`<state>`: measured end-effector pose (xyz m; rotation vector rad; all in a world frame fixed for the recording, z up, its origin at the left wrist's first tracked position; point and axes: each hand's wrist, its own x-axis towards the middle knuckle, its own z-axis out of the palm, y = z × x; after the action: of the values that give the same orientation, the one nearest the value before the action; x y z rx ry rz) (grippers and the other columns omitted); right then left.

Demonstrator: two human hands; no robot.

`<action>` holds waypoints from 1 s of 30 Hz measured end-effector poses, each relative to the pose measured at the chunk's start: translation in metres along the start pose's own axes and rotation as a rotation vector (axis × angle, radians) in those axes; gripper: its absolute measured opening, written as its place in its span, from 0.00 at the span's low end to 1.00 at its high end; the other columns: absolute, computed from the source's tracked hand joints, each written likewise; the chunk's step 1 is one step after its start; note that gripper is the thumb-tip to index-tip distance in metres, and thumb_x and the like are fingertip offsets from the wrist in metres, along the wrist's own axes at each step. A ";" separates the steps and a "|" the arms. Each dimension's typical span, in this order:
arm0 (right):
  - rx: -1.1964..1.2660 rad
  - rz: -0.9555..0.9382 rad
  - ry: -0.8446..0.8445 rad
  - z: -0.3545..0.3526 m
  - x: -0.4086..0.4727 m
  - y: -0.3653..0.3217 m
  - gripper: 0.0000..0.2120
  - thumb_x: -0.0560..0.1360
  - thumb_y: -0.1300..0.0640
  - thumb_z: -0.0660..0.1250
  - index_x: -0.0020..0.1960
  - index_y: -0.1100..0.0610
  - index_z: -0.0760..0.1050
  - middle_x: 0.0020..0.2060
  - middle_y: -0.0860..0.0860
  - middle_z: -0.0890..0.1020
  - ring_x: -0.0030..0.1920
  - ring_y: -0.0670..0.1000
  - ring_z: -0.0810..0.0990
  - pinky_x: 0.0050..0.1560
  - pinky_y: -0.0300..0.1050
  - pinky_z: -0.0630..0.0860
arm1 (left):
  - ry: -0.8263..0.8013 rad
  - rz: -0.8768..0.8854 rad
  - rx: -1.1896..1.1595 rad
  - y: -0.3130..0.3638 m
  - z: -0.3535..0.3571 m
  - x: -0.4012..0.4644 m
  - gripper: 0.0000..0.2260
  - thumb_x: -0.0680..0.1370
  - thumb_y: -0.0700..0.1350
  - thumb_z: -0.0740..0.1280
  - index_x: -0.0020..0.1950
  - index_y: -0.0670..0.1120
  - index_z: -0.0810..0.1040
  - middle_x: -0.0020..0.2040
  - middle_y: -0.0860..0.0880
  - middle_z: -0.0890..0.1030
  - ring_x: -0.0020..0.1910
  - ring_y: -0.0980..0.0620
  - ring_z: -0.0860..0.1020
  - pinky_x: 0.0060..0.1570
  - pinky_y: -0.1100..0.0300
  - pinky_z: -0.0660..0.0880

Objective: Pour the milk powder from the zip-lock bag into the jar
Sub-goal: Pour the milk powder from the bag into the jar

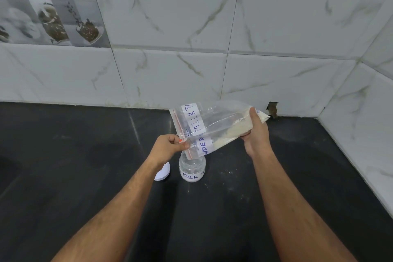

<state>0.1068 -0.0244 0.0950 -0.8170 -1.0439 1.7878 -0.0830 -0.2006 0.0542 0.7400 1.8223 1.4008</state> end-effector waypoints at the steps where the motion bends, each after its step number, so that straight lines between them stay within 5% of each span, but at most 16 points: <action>1: -0.012 -0.010 -0.008 0.002 -0.001 -0.001 0.08 0.82 0.51 0.63 0.54 0.52 0.79 0.44 0.48 0.87 0.45 0.50 0.85 0.49 0.51 0.79 | 0.003 -0.002 -0.022 -0.003 0.001 0.000 0.10 0.71 0.38 0.77 0.41 0.33 0.79 0.47 0.37 0.85 0.46 0.47 0.82 0.57 0.50 0.78; 7: -0.102 -0.092 -0.080 0.014 -0.009 -0.006 0.10 0.80 0.50 0.66 0.54 0.56 0.79 0.47 0.53 0.85 0.50 0.53 0.84 0.56 0.54 0.77 | 0.031 0.007 -0.107 -0.023 0.002 -0.001 0.16 0.70 0.40 0.78 0.48 0.29 0.79 0.50 0.32 0.83 0.47 0.45 0.83 0.60 0.49 0.78; 13: -0.219 -0.209 -0.177 0.030 -0.017 -0.005 0.19 0.78 0.50 0.67 0.59 0.65 0.77 0.48 0.55 0.84 0.51 0.54 0.83 0.53 0.48 0.78 | 0.071 0.016 -0.140 -0.036 0.006 0.000 0.09 0.73 0.33 0.74 0.50 0.31 0.82 0.47 0.44 0.86 0.41 0.60 0.84 0.41 0.72 0.77; 22: -0.320 -0.214 -0.188 0.038 -0.024 -0.004 0.22 0.73 0.44 0.70 0.58 0.61 0.77 0.49 0.55 0.82 0.50 0.53 0.81 0.56 0.54 0.77 | 0.076 0.018 -0.147 -0.052 0.008 0.002 0.05 0.74 0.37 0.74 0.49 0.39 0.85 0.48 0.50 0.87 0.49 0.55 0.84 0.46 0.67 0.77; 27: -0.307 -0.195 -0.195 0.042 -0.032 -0.008 0.39 0.65 0.33 0.75 0.63 0.60 0.75 0.54 0.56 0.83 0.56 0.55 0.82 0.62 0.59 0.76 | 0.089 0.026 -0.142 -0.054 0.009 0.002 0.05 0.74 0.37 0.74 0.49 0.40 0.85 0.47 0.50 0.87 0.48 0.54 0.84 0.45 0.69 0.76; 30: -0.228 -0.140 -0.184 0.045 -0.037 -0.013 0.55 0.59 0.20 0.65 0.71 0.59 0.68 0.59 0.53 0.80 0.62 0.54 0.79 0.66 0.55 0.73 | 0.079 0.034 -0.149 -0.054 0.009 0.001 0.05 0.74 0.37 0.74 0.48 0.44 0.85 0.46 0.54 0.87 0.48 0.58 0.84 0.43 0.70 0.76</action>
<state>0.0884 -0.0690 0.1298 -0.7043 -1.4112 1.6677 -0.0774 -0.2078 0.0004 0.6505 1.7494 1.5889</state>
